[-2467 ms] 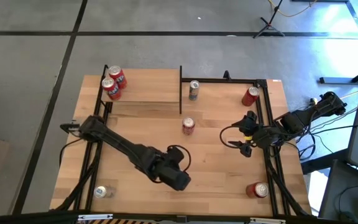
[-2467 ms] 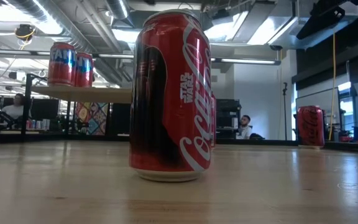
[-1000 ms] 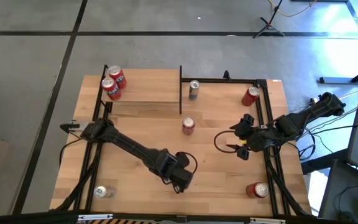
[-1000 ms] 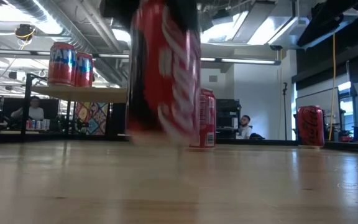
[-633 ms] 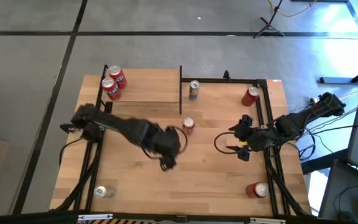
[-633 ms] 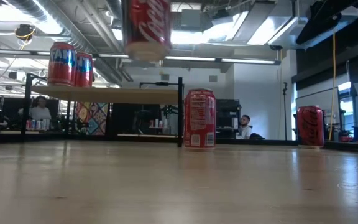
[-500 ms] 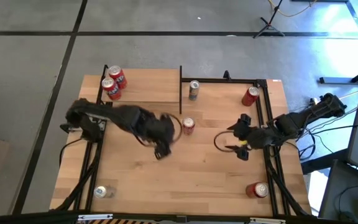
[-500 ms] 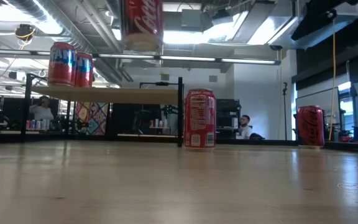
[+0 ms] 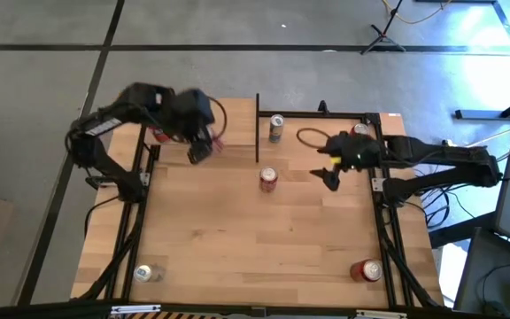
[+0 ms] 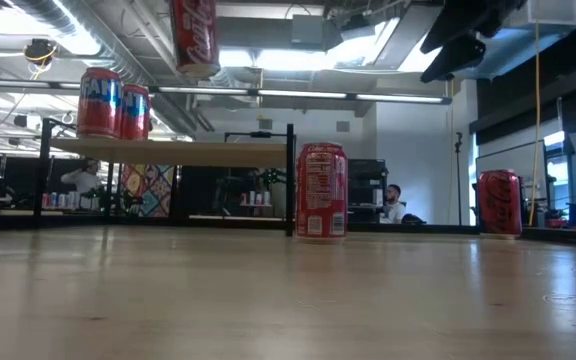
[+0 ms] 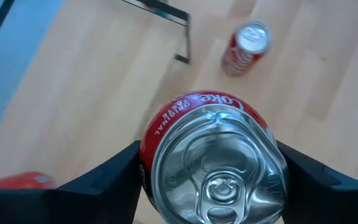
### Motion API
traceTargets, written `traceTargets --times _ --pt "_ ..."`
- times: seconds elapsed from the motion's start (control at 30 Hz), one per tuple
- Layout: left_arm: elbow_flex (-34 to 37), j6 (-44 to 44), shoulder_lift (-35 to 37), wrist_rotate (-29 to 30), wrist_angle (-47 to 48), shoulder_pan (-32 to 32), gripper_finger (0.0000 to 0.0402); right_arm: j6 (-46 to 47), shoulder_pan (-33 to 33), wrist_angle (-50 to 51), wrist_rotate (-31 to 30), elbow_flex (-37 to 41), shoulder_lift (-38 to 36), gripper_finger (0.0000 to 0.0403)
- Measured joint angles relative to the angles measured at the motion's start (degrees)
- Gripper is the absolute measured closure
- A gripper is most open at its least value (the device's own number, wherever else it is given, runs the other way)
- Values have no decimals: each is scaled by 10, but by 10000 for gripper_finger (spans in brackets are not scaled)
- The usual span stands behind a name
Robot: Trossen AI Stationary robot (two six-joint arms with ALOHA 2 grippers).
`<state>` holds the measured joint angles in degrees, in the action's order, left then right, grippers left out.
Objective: Place canned beverage on shelf
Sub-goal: Put the bottom red-white soda can on the shelf
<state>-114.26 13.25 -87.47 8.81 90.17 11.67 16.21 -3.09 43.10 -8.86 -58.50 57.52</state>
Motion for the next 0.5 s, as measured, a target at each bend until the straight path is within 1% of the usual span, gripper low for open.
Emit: traceTargets --times 0.17,0.3,0.5 --pt "0 -90 13 -58 0 113 135 -7 -49 0 14 0 0 36" --pt "0 -158 13 -78 -1 193 135 -18 -67 1 15 0 0 36" --pt "0 -230 -4 -130 -2 278 135 -52 -76 2 20 0 0 36"
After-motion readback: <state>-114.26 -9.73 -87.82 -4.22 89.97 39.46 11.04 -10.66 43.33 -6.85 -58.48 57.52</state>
